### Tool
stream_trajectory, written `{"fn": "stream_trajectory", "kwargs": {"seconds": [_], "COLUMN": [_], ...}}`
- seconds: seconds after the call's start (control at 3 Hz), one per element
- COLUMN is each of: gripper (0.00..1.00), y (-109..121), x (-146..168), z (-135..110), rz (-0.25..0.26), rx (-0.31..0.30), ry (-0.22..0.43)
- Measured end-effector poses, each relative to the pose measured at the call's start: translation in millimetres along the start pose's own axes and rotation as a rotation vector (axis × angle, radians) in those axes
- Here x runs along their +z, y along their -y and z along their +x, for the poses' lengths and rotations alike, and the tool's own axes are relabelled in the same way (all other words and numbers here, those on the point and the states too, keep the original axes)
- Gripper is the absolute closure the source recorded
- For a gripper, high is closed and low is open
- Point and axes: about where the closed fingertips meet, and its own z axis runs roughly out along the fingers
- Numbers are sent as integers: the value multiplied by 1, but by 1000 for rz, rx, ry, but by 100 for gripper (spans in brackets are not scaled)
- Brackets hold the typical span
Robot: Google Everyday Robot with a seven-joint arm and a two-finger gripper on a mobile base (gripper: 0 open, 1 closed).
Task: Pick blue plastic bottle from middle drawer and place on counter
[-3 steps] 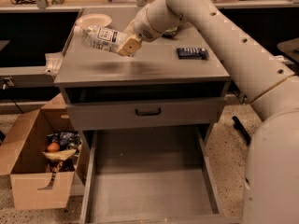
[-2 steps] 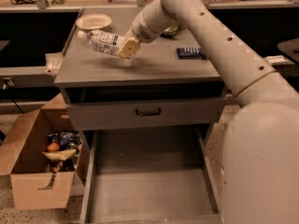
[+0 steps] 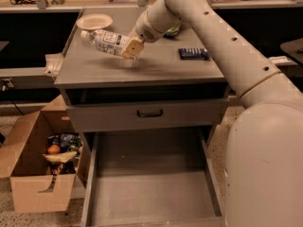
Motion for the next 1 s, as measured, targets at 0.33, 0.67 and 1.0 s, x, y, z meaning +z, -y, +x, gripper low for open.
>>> {"fn": "stream_trajectory", "kwargs": {"seconds": [0.33, 0.67, 1.0], "gripper": [27, 4, 0], "y": [0, 0, 0], "x": [0, 0, 0], "z": [0, 0, 0], "rz": [0, 0, 0], "rx": [0, 0, 0], "ry": [0, 0, 0]}}
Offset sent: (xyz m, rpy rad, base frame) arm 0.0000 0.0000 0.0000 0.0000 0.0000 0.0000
